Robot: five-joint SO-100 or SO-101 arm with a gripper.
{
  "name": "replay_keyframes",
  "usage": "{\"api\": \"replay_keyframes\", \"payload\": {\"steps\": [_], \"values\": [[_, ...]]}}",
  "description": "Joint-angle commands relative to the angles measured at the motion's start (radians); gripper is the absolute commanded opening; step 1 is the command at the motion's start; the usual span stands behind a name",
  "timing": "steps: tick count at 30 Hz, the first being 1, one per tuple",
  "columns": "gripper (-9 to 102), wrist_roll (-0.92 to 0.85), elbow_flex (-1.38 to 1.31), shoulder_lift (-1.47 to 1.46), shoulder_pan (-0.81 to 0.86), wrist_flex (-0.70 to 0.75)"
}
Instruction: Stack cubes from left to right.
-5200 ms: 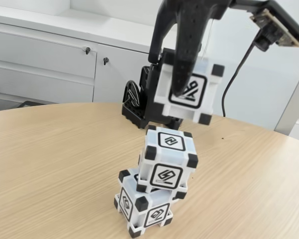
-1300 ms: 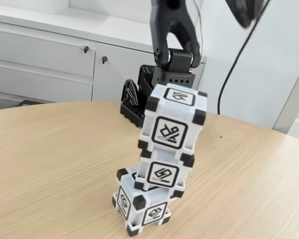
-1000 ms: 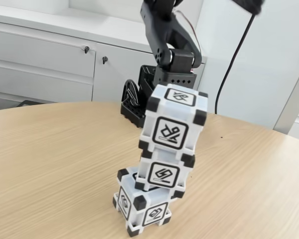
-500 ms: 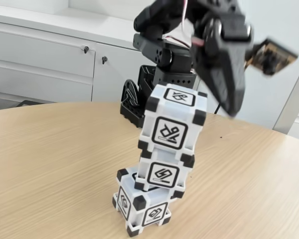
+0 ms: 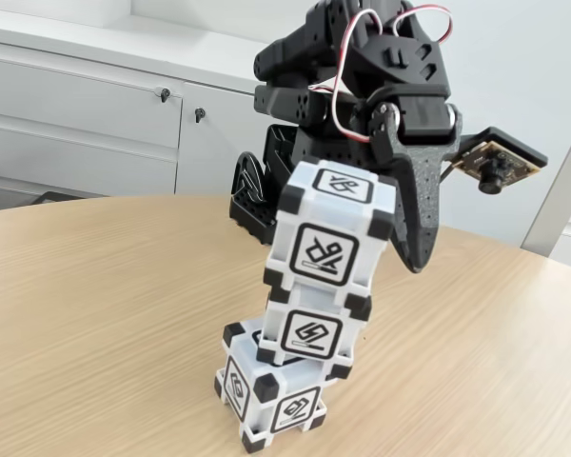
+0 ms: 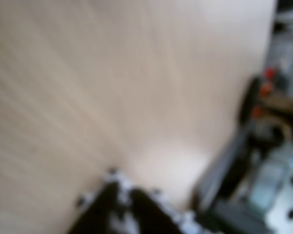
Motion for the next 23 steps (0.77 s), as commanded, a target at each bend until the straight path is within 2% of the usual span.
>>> {"api": "replay_keyframes", "payload": {"steps": [1,23], "values": [[0,0.003,-0.005,0.037,0.008,-0.005],[0,0.006,-0.021,0.038,0.008,-0.005]]}}
